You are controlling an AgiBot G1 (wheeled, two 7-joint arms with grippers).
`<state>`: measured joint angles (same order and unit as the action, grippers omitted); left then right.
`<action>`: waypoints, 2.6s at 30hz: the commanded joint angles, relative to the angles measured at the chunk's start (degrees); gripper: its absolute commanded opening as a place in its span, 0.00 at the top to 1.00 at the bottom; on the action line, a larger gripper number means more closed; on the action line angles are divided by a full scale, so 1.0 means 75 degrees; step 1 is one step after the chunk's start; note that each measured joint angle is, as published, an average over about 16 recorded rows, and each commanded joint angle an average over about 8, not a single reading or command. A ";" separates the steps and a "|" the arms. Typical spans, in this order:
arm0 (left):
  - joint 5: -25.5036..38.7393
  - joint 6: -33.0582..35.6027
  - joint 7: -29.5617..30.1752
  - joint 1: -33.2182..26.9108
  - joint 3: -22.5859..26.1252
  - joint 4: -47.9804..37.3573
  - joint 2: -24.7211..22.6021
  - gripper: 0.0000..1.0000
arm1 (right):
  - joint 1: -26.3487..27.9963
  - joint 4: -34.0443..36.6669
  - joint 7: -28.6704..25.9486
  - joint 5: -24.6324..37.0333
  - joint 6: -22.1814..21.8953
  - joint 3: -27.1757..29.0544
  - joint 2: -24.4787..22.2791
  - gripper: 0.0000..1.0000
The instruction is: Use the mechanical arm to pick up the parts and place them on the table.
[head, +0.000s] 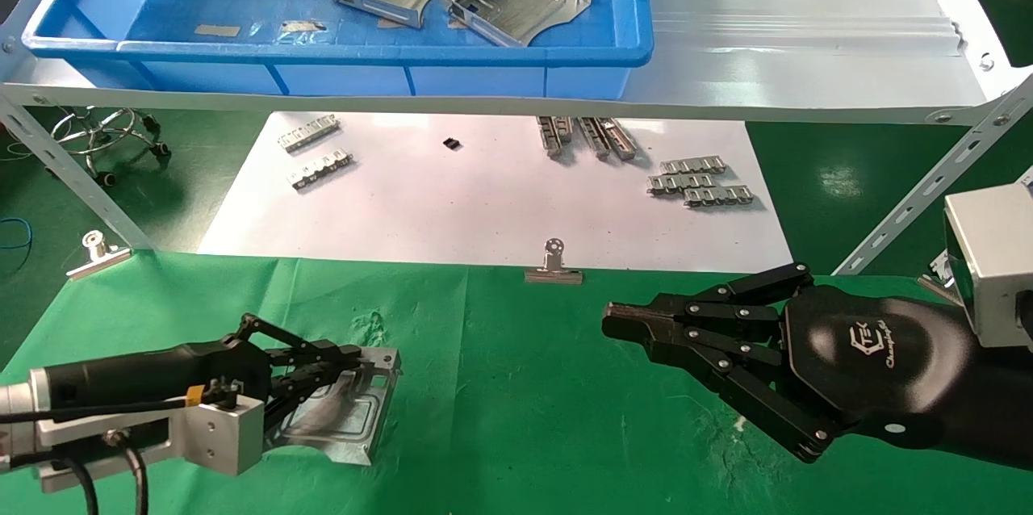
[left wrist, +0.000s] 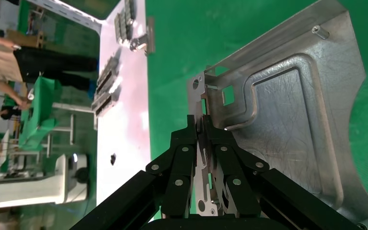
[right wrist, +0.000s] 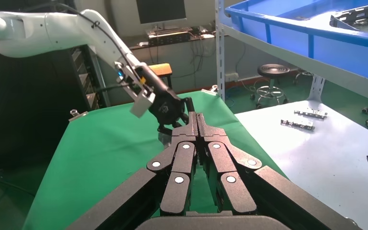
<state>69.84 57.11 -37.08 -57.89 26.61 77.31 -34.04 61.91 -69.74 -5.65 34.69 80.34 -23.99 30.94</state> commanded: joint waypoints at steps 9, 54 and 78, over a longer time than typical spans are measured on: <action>0.0254 -0.0536 -0.0828 0.0481 -0.0005 -0.0042 -0.0226 0.83 | 0.0000 0.0000 0.0000 0.0000 0.0000 0.0000 0.0000 1.00; -0.1549 0.1041 0.2656 0.0203 -0.0140 -0.0055 0.0399 0.00 | 0.0000 0.0000 0.0000 0.0000 0.0000 0.0000 0.0000 0.00; -0.2506 0.2256 0.4288 -0.0101 -0.0698 -0.0249 0.0166 0.00 | 0.0000 0.0000 0.0000 0.0000 0.0000 0.0000 0.0000 0.00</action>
<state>51.06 74.01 -4.94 -58.65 21.39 75.44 -32.78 61.91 -69.74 -5.65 34.69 80.34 -23.99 30.94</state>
